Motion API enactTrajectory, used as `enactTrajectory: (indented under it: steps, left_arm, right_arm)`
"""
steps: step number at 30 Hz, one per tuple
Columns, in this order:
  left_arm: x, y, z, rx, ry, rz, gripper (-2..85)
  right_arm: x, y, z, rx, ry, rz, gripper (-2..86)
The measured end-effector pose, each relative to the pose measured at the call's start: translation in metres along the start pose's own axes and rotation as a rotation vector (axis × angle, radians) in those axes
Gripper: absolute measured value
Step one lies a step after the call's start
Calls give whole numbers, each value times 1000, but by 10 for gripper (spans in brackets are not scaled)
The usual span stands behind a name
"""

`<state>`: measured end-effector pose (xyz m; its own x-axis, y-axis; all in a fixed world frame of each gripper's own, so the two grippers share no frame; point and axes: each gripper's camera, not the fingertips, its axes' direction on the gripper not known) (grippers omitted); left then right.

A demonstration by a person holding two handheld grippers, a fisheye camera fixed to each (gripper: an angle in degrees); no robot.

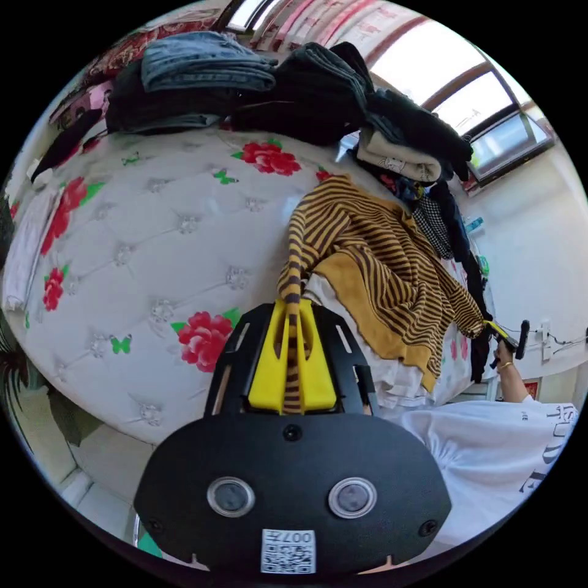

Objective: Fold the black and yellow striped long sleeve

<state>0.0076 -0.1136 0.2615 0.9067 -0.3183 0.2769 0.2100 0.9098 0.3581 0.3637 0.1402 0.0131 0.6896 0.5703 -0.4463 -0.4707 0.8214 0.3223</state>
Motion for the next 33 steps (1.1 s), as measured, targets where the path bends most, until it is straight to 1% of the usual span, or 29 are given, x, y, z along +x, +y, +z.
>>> enactTrajectory:
  steps: [1, 2, 3, 4, 5, 7, 8, 9, 10, 13, 17, 18, 20, 22, 23, 25, 27, 29, 30, 32, 33]
  left_arm:
    - [-9, -14, -25, 51, -63, -6, 1]
    - [-19, -25, -51, 131, -118, -32, 12]
    - [-24, -29, -62, 162, -143, -51, 20]
    - [-33, -37, -80, 199, -191, -90, 35]
    - [-37, -41, -92, 220, -226, -117, 47]
    - [-35, -38, -97, 235, -240, -115, 54]
    - [-30, -31, -90, 229, -234, -98, 57]
    - [-27, -27, -84, 219, -223, -85, 59]
    - [-20, -17, -65, 178, -178, -51, 61]
    - [-7, 11, -9, 24, -67, 13, 78]
    - [4, 23, 32, -59, 12, 108, 104]
    - [4, 21, 36, -68, 19, 117, 109]
    - [2, 10, 55, -121, 37, 141, 118]
    - [-3, 2, 70, -170, 7, 142, 109]
    - [-7, -1, 68, -145, 6, 163, 95]
    - [-17, -4, 67, -166, 56, 144, 64]
    - [-26, 0, 55, -147, 108, 129, 52]
    - [-31, 23, 20, -75, 191, 134, 50]
    - [-31, 32, 8, -55, 203, 141, 50]
    - [-24, 84, -39, 13, 220, 180, 49]
    - [-22, 99, -50, 28, 218, 186, 49]
  right_arm:
    - [25, -4, -16, 48, 52, 70, 61]
    - [35, -5, -25, 77, 54, 94, 66]
    - [45, -5, -41, 126, 0, 118, 75]
    - [43, -3, -54, 155, -111, 102, 81]
    - [35, -1, -59, 167, -173, 73, 82]
    - [-27, 20, -72, 218, -340, -119, 88]
    - [-49, 28, -73, 222, -365, -175, 88]
    - [-96, 46, -73, 217, -418, -300, 90]
    - [-142, 66, -71, 198, -462, -423, 91]
    - [-232, 111, -64, 107, -499, -602, 95]
    - [-282, 140, -49, -43, -511, -682, 99]
    - [-294, 147, -36, -126, -473, -706, 99]
    - [-289, 153, -37, -47, -486, -652, 94]
    - [-284, 153, -34, -59, -508, -627, 81]
    - [-282, 152, -34, -62, -509, -619, 76]
    - [-273, 146, -34, -116, -453, -570, 57]
    - [-264, 144, -38, -143, -398, -564, 47]
    - [-248, 147, -56, -90, -373, -562, 38]
    - [-233, 151, -74, -41, -360, -558, 34]
    - [-208, 161, -105, 38, -321, -566, 30]
    - [-193, 171, -123, 79, -276, -589, 29]
